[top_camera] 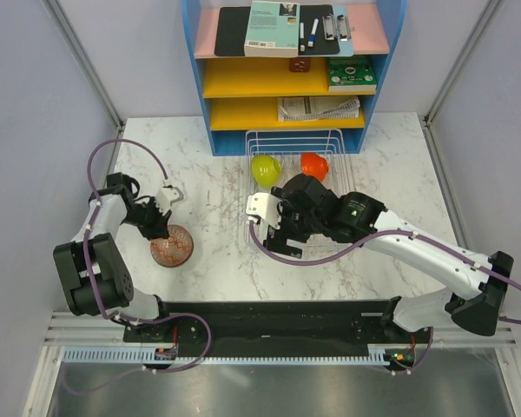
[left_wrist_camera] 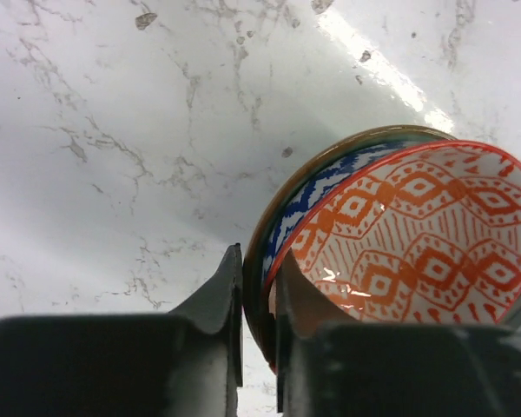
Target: Load the bowls into the dish rack
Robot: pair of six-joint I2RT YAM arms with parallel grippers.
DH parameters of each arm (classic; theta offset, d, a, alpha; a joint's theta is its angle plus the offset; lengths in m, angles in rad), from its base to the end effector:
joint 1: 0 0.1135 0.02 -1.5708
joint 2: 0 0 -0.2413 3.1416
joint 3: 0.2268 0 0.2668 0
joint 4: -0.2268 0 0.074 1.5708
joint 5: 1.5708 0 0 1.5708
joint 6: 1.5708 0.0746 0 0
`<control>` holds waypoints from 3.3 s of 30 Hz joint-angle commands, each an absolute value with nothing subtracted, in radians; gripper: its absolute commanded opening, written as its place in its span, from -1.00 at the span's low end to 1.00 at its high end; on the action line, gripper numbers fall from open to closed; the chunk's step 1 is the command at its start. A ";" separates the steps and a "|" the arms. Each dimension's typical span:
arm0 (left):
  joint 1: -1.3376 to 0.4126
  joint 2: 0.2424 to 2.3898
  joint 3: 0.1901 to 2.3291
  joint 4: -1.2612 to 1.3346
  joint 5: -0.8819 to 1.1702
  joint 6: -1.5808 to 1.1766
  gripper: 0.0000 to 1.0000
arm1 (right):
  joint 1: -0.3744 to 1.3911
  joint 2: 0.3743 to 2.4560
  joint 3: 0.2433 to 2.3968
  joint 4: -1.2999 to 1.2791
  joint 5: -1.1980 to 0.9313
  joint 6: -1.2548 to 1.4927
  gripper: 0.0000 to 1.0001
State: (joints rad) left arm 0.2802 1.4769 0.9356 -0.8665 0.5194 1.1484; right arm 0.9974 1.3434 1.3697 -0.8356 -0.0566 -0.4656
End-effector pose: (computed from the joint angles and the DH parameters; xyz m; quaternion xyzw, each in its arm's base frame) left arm 0.2732 0.0401 0.1343 0.4241 0.8651 -0.1418 0.2271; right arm 0.1735 0.2764 0.3079 -0.6277 0.6836 0.1230 0.3515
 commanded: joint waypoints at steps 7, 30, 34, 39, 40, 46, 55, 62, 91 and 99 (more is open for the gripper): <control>0.285 1.514 0.989 -0.839 0.534 1.172 -0.96 | 0.996 1.351 1.425 -0.835 -0.075 -0.446 0.95; 0.198 1.901 1.431 -0.675 0.604 0.813 -0.96 | 0.996 1.361 1.433 -0.833 -0.061 -0.442 0.95; 0.187 1.925 1.428 -0.670 0.601 0.818 -0.96 | 0.996 1.353 1.422 -0.833 -0.058 -0.443 0.95; 0.187 1.924 1.422 -0.663 0.591 0.805 -0.54 | 0.996 1.355 1.420 -0.831 -0.061 -0.442 0.95; 0.189 1.921 1.414 -0.663 0.586 0.807 -0.52 | 0.997 1.356 1.420 -0.831 -0.061 -0.442 0.95; 0.189 1.901 1.390 -0.638 0.563 0.796 -0.35 | 0.996 1.359 1.422 -0.830 -0.064 -0.440 0.95; 0.198 1.855 1.362 -0.606 0.551 0.773 -0.17 | 0.996 1.367 1.427 -0.831 -0.066 -0.440 0.95; 0.213 1.813 1.348 -0.591 0.558 0.761 -0.17 | 0.996 1.377 1.434 -0.834 -0.069 -0.439 0.95; 0.250 1.723 1.354 -0.578 0.617 0.723 -0.96 | 0.996 1.410 1.471 -0.848 -0.078 -0.426 0.95; 0.253 1.738 1.351 -0.589 0.621 0.724 -0.96 | 0.996 1.408 1.470 -0.847 -0.078 -0.425 0.95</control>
